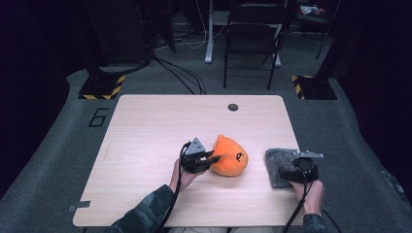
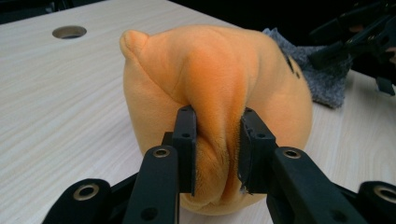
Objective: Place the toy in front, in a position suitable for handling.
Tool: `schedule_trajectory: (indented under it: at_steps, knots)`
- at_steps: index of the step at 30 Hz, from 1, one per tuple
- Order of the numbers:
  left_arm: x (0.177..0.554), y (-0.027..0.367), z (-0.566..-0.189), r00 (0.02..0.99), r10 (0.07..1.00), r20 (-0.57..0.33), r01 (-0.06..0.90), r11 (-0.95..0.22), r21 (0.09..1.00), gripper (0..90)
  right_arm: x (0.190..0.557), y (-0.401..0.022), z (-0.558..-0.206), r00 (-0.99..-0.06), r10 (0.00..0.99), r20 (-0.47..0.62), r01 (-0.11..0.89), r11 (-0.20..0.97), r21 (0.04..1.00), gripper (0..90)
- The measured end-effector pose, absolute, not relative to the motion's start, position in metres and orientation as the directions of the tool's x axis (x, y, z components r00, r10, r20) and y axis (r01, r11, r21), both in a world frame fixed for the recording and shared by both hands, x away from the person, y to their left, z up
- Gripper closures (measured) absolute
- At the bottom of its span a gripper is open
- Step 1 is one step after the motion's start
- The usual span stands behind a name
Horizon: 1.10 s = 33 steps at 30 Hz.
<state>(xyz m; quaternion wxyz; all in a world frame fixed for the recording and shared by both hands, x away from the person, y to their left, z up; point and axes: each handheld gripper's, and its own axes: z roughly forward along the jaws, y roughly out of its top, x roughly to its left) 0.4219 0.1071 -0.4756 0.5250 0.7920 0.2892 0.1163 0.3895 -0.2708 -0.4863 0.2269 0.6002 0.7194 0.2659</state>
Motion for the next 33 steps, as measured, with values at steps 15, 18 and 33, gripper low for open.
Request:
schedule_trajectory:
  at_steps: [15,18,33]
  knots:
    - [0.411,0.093,-0.486,0.699,0.687,-0.197,0.434,-0.189,0.881,69.8,0.395,-0.266,-0.485,-0.173,0.985,-0.025,0.741,0.147,0.656,14.7]
    - [0.411,0.093,-0.485,0.706,0.69,-0.159,0.417,-0.224,0.881,62.6,0.397,-0.264,-0.485,-0.181,0.983,-0.029,0.745,0.156,0.649,14.6]
    - [0.413,0.107,-0.475,0.713,0.69,-0.126,0.388,-0.239,0.89,17.5,0.405,-0.257,-0.49,-0.187,0.981,-0.051,0.755,0.177,0.631,14.3]
